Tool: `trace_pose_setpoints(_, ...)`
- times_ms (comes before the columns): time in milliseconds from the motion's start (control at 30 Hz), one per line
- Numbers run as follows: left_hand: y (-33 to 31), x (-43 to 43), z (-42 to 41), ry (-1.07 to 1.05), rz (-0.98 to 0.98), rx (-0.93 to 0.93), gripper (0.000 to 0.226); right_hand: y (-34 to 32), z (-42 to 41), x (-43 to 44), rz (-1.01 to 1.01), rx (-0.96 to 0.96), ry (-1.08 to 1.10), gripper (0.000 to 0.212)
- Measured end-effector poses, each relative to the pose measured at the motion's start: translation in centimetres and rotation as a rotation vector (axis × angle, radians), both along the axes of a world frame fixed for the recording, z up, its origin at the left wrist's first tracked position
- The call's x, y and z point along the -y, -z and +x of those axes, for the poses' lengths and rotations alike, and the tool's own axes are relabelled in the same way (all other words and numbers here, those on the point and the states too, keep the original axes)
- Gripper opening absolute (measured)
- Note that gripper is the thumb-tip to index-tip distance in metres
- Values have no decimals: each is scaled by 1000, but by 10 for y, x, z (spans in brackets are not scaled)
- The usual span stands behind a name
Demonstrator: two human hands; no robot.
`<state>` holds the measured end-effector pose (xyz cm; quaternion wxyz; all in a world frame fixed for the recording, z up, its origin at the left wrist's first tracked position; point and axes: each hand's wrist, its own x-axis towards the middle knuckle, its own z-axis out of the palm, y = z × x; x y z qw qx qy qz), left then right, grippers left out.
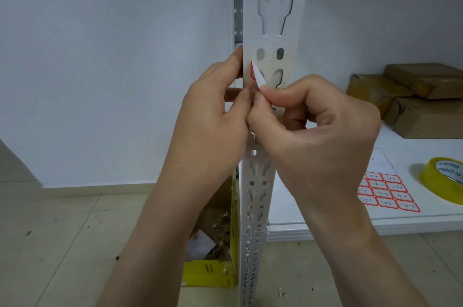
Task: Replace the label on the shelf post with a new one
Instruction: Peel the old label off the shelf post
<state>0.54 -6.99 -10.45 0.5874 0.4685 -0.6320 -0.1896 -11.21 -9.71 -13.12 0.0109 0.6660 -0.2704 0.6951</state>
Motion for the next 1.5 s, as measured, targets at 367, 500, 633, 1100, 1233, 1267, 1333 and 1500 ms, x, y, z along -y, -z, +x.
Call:
trace_pose_setpoints(367,0,0,-1,-13,5,-6,42,-1,-1,-1,-13,-15,0,19)
trace_pose_setpoints(500,0,-1,0,-27,9,6,42,-2,-1,-2,-15,-9,-1,20)
trace_pose_setpoints(633,0,0,0,-49,8,19,40,-1,-2,-1,-22,-15,11,21)
trace_pose_setpoints(1100,1,2,0,-82,-5,46,38,-1,-2,-1,-20,-18,22,20)
trace_pose_setpoints(1233,1,2,1,-89,-11,69,41,-1,-3,-1,-23,-20,25,19)
trace_pose_setpoints(1267,1,2,2,-89,-8,78,42,-1,-3,-2,-26,-20,22,19)
trace_pose_setpoints(1333,1,1,2,-82,2,86,45,0,-3,-2,-32,-21,19,20)
trace_pose_setpoints(1500,0,1,2,-72,3,71,43,0,-2,-2,-22,-3,4,20)
